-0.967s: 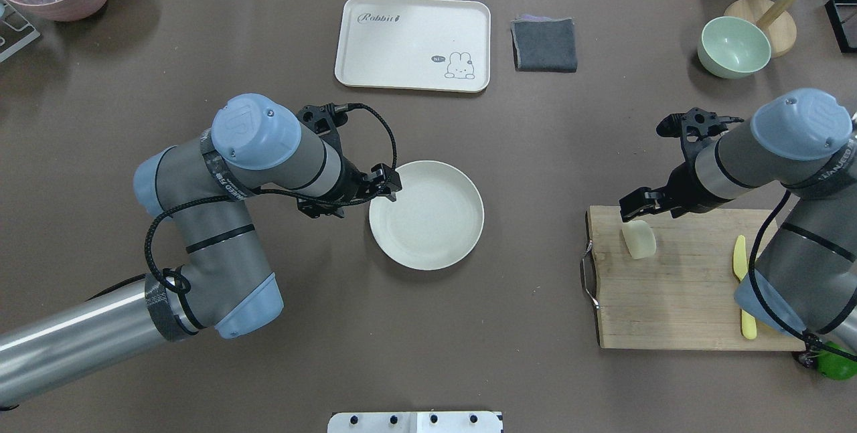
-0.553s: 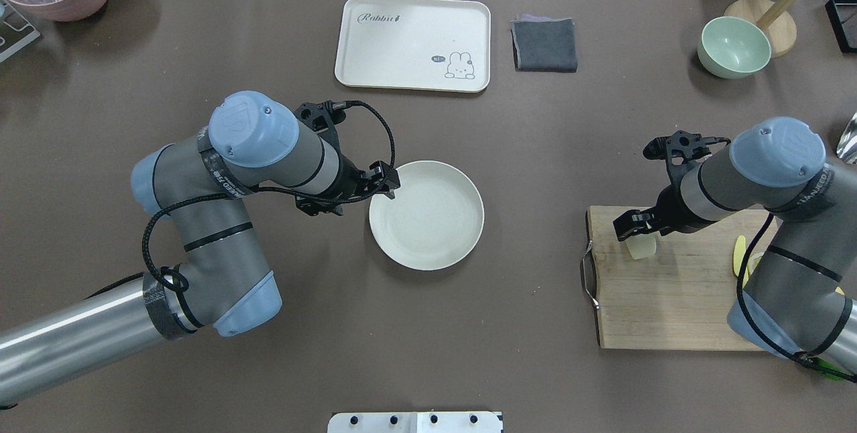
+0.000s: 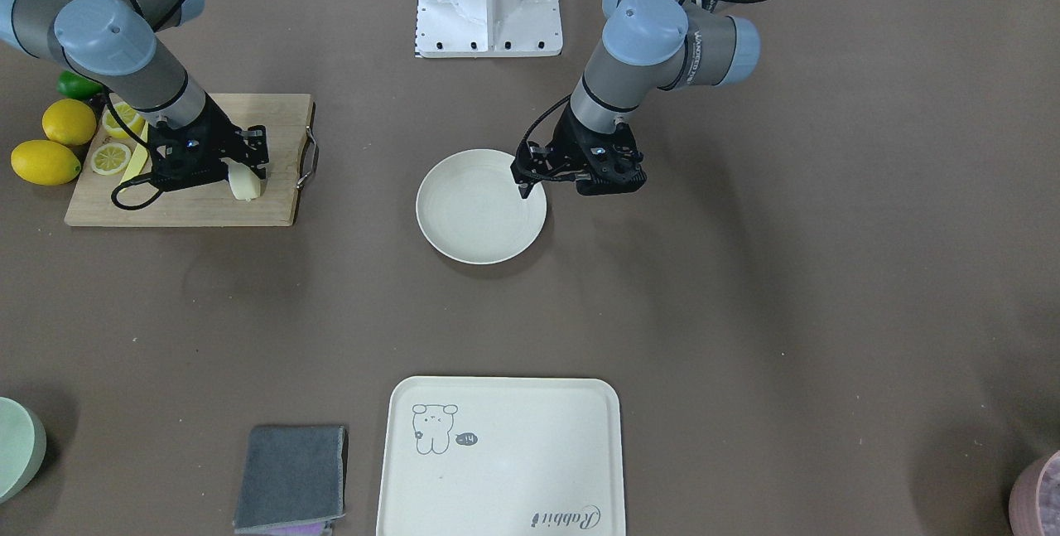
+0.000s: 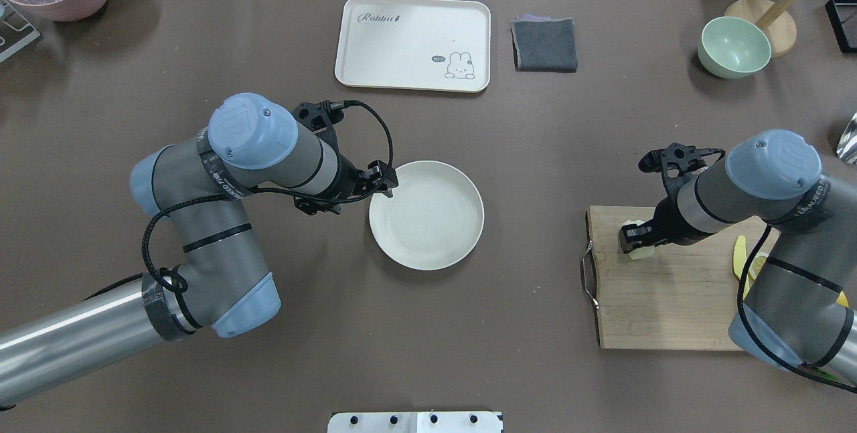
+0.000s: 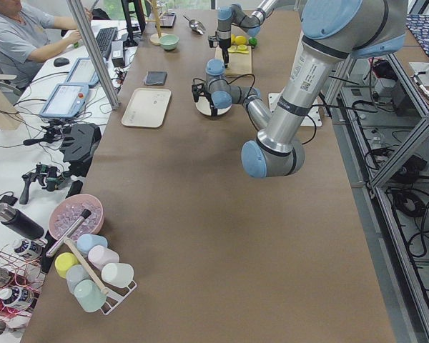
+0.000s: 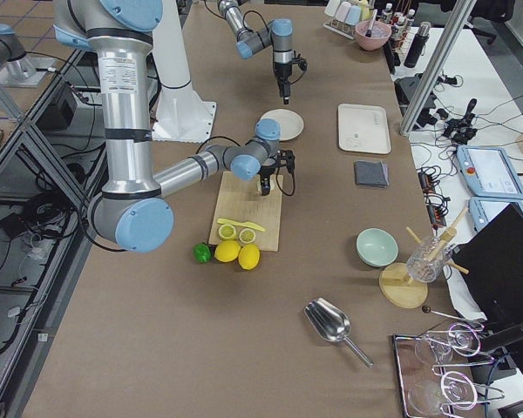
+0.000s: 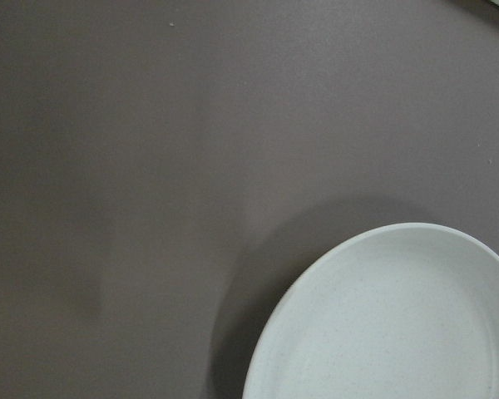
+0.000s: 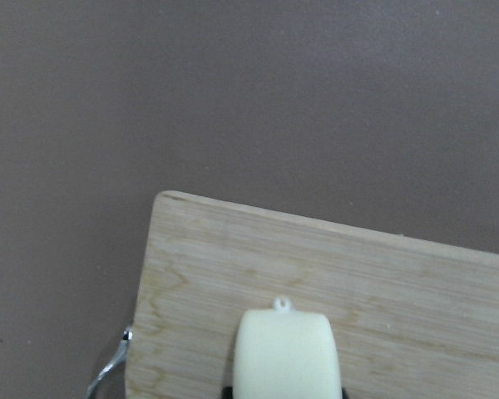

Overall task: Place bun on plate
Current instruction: 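Grasp the cream bun with the right gripper and lift it off the board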

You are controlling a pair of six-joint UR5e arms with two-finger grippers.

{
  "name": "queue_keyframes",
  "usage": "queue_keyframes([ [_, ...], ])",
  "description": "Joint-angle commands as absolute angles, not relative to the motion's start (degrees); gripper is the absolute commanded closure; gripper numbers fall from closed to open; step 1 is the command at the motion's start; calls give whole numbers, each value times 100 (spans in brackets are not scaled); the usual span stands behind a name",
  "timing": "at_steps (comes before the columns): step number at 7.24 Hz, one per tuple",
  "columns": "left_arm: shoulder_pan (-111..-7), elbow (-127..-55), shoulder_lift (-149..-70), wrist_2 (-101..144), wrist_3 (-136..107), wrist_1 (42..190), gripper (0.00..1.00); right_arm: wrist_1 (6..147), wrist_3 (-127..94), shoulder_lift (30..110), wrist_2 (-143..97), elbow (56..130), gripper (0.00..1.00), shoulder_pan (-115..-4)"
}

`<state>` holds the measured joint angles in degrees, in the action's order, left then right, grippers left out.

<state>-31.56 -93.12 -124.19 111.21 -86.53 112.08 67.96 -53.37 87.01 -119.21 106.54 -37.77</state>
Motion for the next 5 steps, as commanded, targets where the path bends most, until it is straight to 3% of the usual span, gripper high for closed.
queue_keyframes([
  [1,-3146,-9386,-12384,11109,-8657,11224,2,6820,-5291,8675,-11962,10749,93,-3945],
  [3,-3190,-9587,-12253,11136,-8745,11215,2,7004,-5326,8248,-11953,10802,94,-4026],
  [5,-3698,-10446,-11036,11424,-7794,11197,2,7862,-5387,7195,-11839,10697,92,-3807],
])
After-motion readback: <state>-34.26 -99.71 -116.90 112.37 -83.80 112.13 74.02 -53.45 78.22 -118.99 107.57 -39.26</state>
